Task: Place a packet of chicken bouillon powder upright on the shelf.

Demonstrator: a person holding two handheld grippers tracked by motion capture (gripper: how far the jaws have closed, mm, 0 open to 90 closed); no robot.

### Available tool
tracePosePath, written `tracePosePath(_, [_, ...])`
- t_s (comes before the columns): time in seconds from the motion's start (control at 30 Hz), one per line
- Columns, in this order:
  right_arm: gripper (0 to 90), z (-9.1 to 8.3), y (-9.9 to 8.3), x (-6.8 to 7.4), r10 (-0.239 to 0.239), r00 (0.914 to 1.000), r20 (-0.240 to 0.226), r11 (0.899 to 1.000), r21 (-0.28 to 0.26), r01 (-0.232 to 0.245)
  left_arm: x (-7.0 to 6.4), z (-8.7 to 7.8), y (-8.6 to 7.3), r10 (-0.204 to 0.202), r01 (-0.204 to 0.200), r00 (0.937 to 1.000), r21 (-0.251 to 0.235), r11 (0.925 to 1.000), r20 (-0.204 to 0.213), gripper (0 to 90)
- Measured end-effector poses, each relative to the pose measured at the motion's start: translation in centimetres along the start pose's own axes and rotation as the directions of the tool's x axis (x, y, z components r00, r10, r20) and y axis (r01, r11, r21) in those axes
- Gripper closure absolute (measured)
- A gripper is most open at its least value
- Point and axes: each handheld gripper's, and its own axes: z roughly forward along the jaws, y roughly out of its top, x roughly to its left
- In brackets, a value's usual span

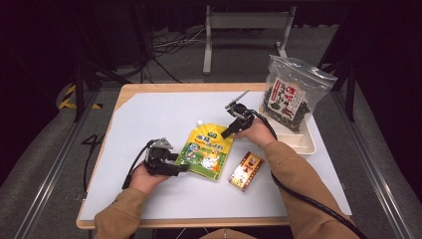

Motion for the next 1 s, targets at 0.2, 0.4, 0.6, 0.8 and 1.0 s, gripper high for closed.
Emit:
tracePosePath(0.2, [88.8,-0.2,0.0,0.3,-0.028,0.9987,0.042,1.000,0.005,0.028,0.1,0.0,0.0,0.005,-0.005,1.0000,0.000,1.0000,-0.001,36.0])
tracePosePath(0.4, [89.7,-0.9,-0.1,0.8,-0.055,0.9970,0.055,0.998,-0.003,0.055,0.1,-0.2,-0.1,0.002,-0.002,1.0000,0.002,1.0000,-0.008,35.3])
tracePosePath(0.6, [89.9,-2.5,-0.3,1.3,-0.077,0.9958,0.049,0.996,-0.038,0.079,0.1,-0.7,-0.1,0.002,-0.002,0.9999,-0.007,1.0000,-0.011,32.2])
tracePosePath(0.8, [90.0,-4.6,-0.1,3.1,-0.128,0.9900,0.059,0.987,-0.087,0.133,-0.2,-1.6,-0.3,-0.001,0.001,0.9999,-0.025,0.9997,-0.010,29.4])
tracePosePath(1.0, [90.0,-6.1,0.0,4.7,-0.171,0.9826,0.073,0.977,-0.116,0.179,0.0,-2.6,-0.5,-0.012,0.011,0.9995,-0.050,0.9987,-0.027,28.4])
